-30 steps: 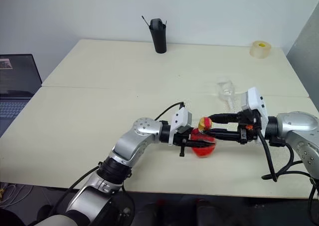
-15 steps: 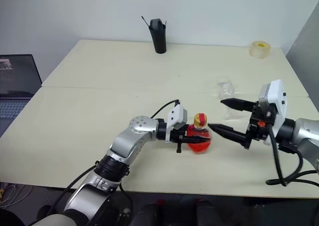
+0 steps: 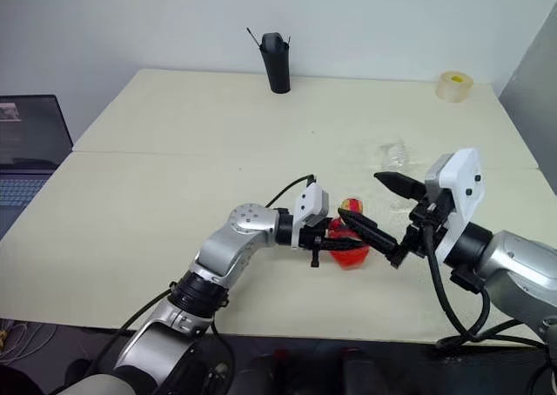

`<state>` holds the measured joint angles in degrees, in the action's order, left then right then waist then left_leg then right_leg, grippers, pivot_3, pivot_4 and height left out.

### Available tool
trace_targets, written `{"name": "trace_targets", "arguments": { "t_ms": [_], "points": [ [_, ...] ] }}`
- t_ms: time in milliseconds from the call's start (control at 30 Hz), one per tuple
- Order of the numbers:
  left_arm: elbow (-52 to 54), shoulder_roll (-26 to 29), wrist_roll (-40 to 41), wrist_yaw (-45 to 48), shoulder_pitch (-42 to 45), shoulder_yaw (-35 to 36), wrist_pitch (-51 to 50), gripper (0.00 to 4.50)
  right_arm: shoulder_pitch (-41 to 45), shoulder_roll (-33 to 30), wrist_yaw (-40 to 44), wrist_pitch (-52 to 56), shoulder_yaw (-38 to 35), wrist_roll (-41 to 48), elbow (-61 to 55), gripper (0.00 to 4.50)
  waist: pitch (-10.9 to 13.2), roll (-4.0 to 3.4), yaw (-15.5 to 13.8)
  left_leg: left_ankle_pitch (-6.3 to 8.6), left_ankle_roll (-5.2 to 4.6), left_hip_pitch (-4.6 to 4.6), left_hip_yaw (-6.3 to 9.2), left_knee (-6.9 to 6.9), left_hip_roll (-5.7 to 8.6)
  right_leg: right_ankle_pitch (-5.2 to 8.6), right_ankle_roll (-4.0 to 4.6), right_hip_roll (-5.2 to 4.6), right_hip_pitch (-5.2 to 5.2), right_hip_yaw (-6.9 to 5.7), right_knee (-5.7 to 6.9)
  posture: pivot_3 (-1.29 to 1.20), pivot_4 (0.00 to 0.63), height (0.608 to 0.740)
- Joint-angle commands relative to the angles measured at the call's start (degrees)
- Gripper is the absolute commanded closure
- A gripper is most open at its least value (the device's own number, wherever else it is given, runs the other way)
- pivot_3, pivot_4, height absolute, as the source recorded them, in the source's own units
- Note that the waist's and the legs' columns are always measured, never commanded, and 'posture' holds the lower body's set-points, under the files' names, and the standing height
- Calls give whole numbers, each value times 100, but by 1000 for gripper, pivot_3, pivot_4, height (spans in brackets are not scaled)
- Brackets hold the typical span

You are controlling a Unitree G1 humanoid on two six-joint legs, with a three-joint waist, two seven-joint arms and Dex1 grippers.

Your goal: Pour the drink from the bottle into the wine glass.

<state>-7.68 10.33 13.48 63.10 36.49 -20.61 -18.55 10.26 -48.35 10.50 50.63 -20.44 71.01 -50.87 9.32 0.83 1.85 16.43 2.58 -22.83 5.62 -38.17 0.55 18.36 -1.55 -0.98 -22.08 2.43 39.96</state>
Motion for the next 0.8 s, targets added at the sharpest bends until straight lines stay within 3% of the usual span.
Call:
{"name": "trace_targets", "arguments": {
  "t_ms": [33, 533, 800],
  "points": [
    [96, -65, 43, 7, 100, 7, 127, 3509, 242, -23, -496, 102, 518, -376, 89, 0, 0, 0, 4, 0, 0, 2, -1, 0, -1, 0, 0, 2, 0, 1, 1, 0, 150, 740],
    [190, -11, 40, -109, 6, 27, 80, 3509, 532, 339, -568, -28, 1242, -1055, 372, 0, 0, 0, -2, 0, 1, 1, 1, 0, -1, 0, 0, 3, 0, 0, -1, 0, 150, 740],
    [260, -5, 40, -129, -33, -9, 57, 3509, 652, 592, -544, -13, 1271, -1299, 514, 0, 0, -1, -4, 0, 1, 0, 3, 1, 0, 0, 0, 3, 0, -1, -1, 0, 150, 740]
  ]
}}
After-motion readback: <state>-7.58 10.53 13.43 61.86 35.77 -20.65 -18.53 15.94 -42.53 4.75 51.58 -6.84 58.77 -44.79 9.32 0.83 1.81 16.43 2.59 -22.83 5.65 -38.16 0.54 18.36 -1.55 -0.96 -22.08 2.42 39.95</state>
